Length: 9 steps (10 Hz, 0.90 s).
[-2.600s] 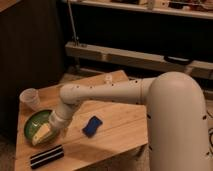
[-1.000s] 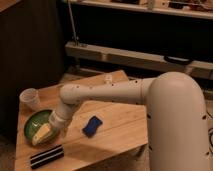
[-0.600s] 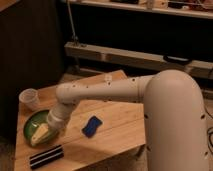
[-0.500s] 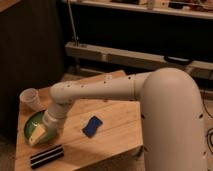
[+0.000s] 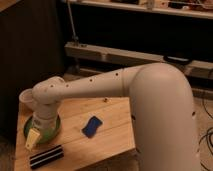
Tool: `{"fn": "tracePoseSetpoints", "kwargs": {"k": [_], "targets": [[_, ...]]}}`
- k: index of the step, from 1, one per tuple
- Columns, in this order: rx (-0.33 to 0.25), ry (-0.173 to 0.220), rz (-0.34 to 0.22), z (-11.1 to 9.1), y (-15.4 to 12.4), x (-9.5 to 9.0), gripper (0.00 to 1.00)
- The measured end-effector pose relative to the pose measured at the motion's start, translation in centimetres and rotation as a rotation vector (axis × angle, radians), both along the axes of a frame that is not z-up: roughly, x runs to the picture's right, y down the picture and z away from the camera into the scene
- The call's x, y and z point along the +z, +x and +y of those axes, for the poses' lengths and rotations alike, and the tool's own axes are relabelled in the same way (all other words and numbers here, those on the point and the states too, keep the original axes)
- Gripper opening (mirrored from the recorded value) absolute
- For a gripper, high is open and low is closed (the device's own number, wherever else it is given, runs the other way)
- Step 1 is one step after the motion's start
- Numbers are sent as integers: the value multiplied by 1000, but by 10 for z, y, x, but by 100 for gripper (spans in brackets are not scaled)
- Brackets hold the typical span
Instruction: Place the eraser on the white sponge
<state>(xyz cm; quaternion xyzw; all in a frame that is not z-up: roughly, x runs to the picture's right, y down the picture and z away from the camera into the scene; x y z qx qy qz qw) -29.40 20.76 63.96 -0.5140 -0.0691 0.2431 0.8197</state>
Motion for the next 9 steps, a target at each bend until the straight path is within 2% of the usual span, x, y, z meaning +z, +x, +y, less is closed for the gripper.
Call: {"fn": "tracePoseSetpoints", "kwargs": {"k": [1,3,4,5,6,7,9], "targets": [[-2,10,-2,0,-1,0,80],[-30,56,-36,8,-15,-1,80],[-60,89,-81,18,-30,-7,80],[-71,103,-103,24,-37,-10,80],[-107,146,-169,40,-55,-20,80],[-129,174,-199,46,-62,-24,80],[-163,205,-215,55,-65,-24,80]]}}
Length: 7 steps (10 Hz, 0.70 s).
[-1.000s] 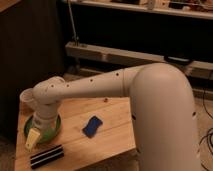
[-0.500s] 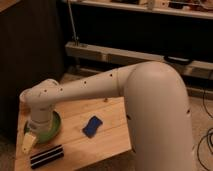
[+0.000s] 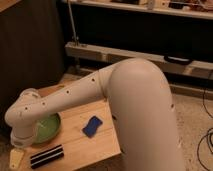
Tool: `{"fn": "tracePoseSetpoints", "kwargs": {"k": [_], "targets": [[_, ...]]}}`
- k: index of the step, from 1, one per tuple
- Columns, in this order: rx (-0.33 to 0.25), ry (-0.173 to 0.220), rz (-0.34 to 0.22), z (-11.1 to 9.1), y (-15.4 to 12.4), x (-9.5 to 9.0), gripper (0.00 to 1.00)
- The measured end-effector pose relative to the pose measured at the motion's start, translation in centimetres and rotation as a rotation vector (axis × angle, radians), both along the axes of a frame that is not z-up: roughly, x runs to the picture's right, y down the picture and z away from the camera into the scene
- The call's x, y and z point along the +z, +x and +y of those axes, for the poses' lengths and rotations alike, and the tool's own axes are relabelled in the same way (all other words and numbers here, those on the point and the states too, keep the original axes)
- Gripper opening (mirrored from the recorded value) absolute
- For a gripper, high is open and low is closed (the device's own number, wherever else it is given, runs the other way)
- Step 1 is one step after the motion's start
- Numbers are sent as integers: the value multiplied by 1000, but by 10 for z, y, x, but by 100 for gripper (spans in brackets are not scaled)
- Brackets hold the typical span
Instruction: Place the eraser on the white sponge
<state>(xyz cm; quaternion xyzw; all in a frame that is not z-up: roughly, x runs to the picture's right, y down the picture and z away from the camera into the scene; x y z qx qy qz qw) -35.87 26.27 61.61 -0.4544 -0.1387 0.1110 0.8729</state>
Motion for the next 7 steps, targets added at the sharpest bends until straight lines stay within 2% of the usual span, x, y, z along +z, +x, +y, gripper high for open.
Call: {"fn": "tracePoseSetpoints", "kwargs": {"k": [2,5,7], "targets": [[-9,-2,21,11,9,10,80],[4,-39,40,32,25,33,80],[-12,-54,28,48,20,38,80]]}}
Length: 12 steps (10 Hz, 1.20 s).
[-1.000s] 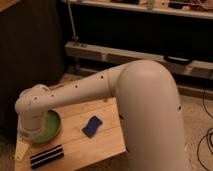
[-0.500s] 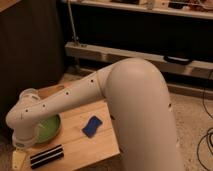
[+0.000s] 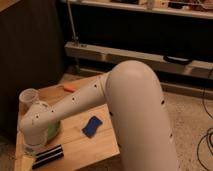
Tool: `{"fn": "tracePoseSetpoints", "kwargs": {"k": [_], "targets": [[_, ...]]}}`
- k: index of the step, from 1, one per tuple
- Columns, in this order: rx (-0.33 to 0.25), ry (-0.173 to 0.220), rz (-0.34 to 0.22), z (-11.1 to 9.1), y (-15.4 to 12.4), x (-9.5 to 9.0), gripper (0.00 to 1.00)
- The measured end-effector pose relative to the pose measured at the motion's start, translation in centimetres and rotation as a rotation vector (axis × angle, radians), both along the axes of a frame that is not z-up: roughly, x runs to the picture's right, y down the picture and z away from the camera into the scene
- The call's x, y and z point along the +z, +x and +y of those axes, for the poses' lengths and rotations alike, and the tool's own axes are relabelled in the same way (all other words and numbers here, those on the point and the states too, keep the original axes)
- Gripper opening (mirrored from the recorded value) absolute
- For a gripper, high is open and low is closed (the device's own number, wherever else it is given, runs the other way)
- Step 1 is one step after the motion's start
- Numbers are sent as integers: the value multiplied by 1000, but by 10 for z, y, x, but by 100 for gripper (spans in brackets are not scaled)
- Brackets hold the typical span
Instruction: Place the eraser on the white sponge
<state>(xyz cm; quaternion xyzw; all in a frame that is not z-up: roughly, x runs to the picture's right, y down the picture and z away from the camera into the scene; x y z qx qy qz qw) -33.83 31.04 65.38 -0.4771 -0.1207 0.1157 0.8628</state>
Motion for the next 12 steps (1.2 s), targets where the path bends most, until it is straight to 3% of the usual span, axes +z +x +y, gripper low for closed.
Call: {"fn": "tracePoseSetpoints", "kwargs": {"k": [3,7,8,12], "targets": [[-47,21,16,20,-11,9,80],[-29,36,72,38,-3,29,80],[-18,34,83,40,0,32,75],[-1,17,93,40,7,40,38]]}}
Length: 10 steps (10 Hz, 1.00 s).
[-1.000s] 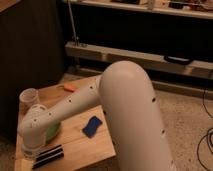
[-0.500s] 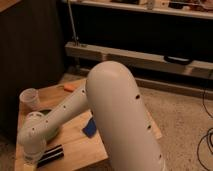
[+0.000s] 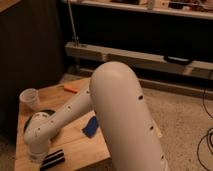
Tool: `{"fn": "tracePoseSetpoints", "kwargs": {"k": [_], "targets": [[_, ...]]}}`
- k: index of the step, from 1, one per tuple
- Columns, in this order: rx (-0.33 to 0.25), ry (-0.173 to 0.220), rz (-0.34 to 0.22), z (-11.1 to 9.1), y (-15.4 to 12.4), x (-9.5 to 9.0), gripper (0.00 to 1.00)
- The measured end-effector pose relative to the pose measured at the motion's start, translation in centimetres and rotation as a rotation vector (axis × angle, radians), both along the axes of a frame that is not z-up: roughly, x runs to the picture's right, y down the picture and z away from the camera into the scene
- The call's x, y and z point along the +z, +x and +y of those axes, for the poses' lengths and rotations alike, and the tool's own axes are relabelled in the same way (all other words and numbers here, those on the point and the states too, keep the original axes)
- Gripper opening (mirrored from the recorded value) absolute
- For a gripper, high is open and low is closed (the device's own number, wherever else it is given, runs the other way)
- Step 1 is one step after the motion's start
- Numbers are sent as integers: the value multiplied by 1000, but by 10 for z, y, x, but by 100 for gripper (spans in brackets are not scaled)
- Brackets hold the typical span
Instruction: Place the eraser on the white sponge
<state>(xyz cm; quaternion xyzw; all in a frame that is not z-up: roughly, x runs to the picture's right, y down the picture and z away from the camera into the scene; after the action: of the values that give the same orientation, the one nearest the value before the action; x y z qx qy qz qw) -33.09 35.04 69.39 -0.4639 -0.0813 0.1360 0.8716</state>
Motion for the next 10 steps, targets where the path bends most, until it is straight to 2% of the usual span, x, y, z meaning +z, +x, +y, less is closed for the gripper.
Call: {"fn": "tracePoseSetpoints", "kwargs": {"k": [3,4,5,7,8,10], "targets": [[-30,-22,-8,1,-1,4,6],[-39,-26,-8,0,-1,3,1],[-45,-28,-8,-2,0,2,0],[-36,-31,-6,-21,7,-9,0],[-12,-40,-5,-31,11,-14,0],[71,-67,48,-56,42,-13,0]]}}
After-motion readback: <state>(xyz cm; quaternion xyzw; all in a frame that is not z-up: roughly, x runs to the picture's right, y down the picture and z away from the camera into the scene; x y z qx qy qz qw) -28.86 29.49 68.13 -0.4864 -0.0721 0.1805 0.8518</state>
